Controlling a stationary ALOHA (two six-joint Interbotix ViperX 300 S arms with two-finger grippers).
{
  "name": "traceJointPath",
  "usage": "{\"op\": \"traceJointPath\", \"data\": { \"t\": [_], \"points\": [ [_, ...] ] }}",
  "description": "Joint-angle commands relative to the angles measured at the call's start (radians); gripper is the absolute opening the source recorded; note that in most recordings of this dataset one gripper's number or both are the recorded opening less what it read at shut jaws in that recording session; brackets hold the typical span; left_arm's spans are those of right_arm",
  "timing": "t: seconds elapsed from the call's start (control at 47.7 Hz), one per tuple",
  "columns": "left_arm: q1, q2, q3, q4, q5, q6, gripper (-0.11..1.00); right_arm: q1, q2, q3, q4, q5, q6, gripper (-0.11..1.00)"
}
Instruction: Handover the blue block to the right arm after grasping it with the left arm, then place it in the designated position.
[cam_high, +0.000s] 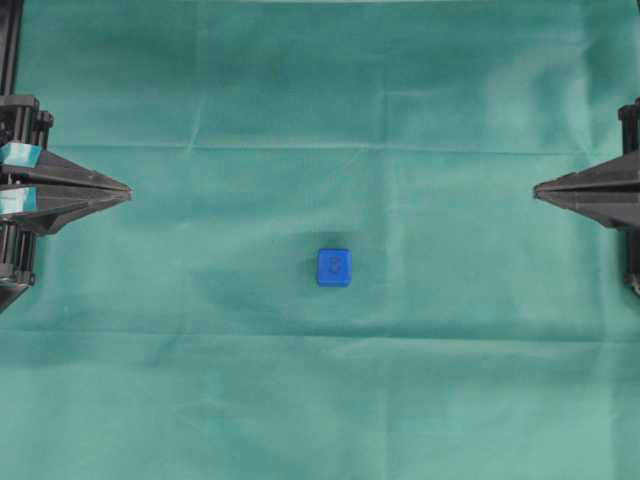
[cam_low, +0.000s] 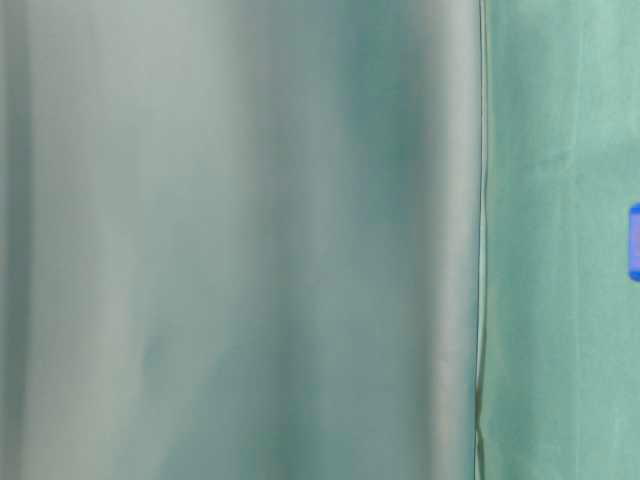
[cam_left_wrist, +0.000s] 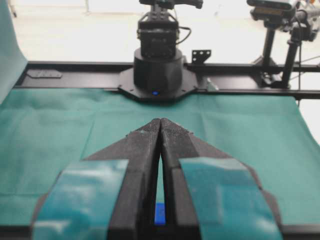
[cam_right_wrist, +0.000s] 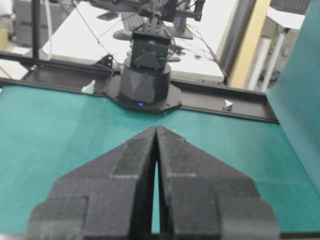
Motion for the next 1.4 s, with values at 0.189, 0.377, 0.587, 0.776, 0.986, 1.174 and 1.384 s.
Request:
{"op": "traceJointPath", "data": {
  "t": [0.189,0.377,0.587,0.776,0.986,1.174,1.384],
  "points": [
    [-0.006,0.008,-0.020,-0.003,0.037,0.006,0.02,0.003,0.009,-0.018,0.006,-0.005,0.011,0.00],
    [-0.008,0.005,-0.028,-0.003,0.080,0.008,0.02,0.003,0.009,-0.021,0.006,0.002,0.020,0.00],
    [-0.006,0.005,-0.029,-0.002,0.086,0.008,0.03,0.003,0.011,-0.025,0.006,0.021,0.026,0.00],
    [-0.008,0.005,-0.031,-0.002,0.084,0.008,0.38,-0.002,0.009,-0.028,0.006,0.023,0.028,0.01],
    [-0.008,0.003,-0.034,-0.002,0.084,0.005,0.92,-0.012,0.011,-0.029,0.035,0.031,0.026,0.46],
    [-0.006,0.005,-0.037,-0.002,0.086,0.006,0.99,-0.014,0.014,-0.035,0.037,0.054,0.025,0.91],
    [-0.008,0.005,-0.037,-0.002,0.086,0.006,0.99,-0.014,0.014,-0.043,0.038,0.064,0.025,0.95]
  ]
}}
